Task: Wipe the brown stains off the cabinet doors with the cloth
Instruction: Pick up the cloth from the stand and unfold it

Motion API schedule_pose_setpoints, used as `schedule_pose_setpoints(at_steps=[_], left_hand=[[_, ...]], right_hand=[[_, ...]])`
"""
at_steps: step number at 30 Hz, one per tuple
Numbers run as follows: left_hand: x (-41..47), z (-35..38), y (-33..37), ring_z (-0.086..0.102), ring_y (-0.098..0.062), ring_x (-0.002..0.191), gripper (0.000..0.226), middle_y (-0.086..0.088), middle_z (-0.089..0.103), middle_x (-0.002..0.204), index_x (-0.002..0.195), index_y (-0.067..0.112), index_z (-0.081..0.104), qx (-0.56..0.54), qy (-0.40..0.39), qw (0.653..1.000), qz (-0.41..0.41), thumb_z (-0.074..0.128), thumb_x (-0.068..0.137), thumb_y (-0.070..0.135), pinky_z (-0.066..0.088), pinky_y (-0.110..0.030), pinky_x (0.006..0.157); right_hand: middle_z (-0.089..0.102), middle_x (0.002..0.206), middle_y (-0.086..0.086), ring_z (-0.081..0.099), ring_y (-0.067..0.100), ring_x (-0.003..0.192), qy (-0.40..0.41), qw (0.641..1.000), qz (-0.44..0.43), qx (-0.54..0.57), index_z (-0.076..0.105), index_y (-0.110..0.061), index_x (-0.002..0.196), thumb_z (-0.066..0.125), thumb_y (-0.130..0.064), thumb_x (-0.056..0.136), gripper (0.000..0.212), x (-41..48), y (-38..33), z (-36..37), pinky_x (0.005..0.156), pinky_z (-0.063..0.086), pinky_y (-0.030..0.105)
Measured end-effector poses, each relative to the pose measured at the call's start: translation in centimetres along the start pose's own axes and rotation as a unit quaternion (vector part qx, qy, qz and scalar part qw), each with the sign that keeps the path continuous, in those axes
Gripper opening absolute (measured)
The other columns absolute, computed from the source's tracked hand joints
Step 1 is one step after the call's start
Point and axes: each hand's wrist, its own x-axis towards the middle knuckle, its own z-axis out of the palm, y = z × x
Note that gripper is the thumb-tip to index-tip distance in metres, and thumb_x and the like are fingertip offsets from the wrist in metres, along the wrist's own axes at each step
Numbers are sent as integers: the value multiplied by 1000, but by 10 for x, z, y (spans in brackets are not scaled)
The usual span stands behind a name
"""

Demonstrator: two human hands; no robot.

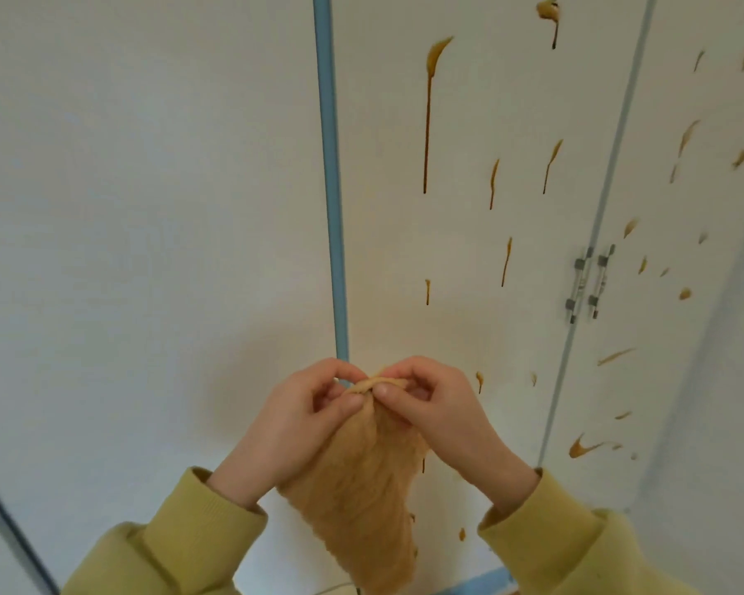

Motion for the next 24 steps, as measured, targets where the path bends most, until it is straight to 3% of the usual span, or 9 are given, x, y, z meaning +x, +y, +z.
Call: schedule_pose_setpoints(at_steps=[1,3,7,9,13,16,18,22,24], left_hand=[[0,0,-1,57,-16,69,7,-11,63,74,89,31,63,8,1,1000,5,60,83,33,46,-21,65],[-2,-1,-3,57,-11,70,27,-6,63,74,87,35,63,10,7,1000,19,50,73,55,45,-20,66],[-3,0,-5,58,-4,79,47,8,65,80,85,32,63,9,11,1000,26,40,65,68,48,-21,71],[-4,1,-6,57,-5,80,48,7,64,83,86,31,63,-6,9,1000,20,44,63,69,49,-26,72],[-2,10,-11,60,0,86,44,10,66,93,94,35,60,-41,-12,999,-9,56,64,67,53,-26,74],[2,23,-15,59,4,89,17,11,66,95,92,34,58,-47,-9,999,-14,65,78,41,50,-13,73],[3,32,-21,60,5,89,15,10,66,98,92,33,59,-65,-3,998,-20,65,80,31,47,-9,72],[-2,42,-30,63,-7,84,43,5,68,94,95,28,62,-105,-8,993,-55,68,63,56,50,-16,73],[-4,47,-33,63,-11,82,36,5,66,92,95,29,61,-105,-7,992,-64,68,68,50,51,-20,71]], right_hand=[[61,66,-13,54,-2,63,6,999,-9,-33,65,-25,77,68,-17,80,10,0,-2,-1,60,42,11],[57,77,-11,51,1,68,13,995,-29,-97,60,-31,74,67,-21,80,14,1,-12,-5,66,40,9],[50,95,-9,48,-1,85,23,983,-74,-165,56,-34,75,65,-27,81,13,10,-37,-16,74,35,6],[53,99,-8,48,2,93,21,976,-96,-195,57,-26,80,62,-27,84,6,18,-54,-24,74,33,8],[54,82,-12,47,1,74,-43,957,-131,-256,53,-22,85,55,-24,89,5,34,-92,-41,64,36,7],[54,88,-7,47,7,81,-63,932,-178,-308,56,-16,93,53,-21,91,6,44,-114,-47,67,35,8],[55,90,-5,48,8,83,-75,917,-197,-337,58,-12,96,53,-20,91,10,48,-124,-50,67,36,11],[56,90,-4,51,10,84,-73,897,-204,-385,59,-11,96,52,-19,92,11,50,-132,-61,66,37,12],[55,90,-5,50,9,84,-60,895,-196,-395,59,-12,97,52,-21,92,12,49,-131,-68,65,36,9]])
